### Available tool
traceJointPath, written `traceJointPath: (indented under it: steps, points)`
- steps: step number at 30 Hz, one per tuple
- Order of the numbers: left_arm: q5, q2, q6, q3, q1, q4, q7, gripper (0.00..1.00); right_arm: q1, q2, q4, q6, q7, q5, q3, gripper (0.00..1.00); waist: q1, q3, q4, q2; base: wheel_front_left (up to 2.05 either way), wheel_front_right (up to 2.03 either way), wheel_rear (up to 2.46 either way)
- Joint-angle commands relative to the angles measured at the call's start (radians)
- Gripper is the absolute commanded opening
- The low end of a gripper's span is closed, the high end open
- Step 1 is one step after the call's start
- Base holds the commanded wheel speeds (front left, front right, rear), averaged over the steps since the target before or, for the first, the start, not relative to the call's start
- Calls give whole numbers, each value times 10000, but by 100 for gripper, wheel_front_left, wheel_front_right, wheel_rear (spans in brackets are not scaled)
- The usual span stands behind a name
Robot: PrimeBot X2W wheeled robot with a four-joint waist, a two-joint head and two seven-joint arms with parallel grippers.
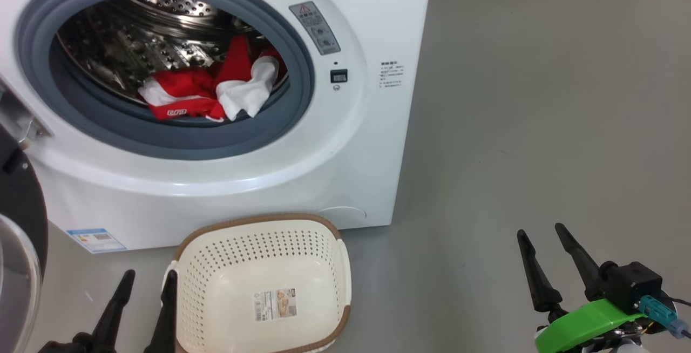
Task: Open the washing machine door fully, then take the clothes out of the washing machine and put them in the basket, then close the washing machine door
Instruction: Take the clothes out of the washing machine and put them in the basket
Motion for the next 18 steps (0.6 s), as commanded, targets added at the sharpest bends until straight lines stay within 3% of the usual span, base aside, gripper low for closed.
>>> traceJointPath:
  steps: [1,7,18]
  points:
    - [-55,233,-54,359,-366,-278,-80,100,-106,-54,-280,48,-105,-107,230,100,0,45,5,0,107,-108,2]
    - [-72,252,-54,322,-439,-279,-80,100,-170,17,-267,48,-105,-138,260,100,0,160,23,0,60,-60,0]
    - [-132,266,-54,165,-561,-36,-80,100,-246,83,-241,48,-105,-138,292,100,0,288,28,0,1,-1,0]
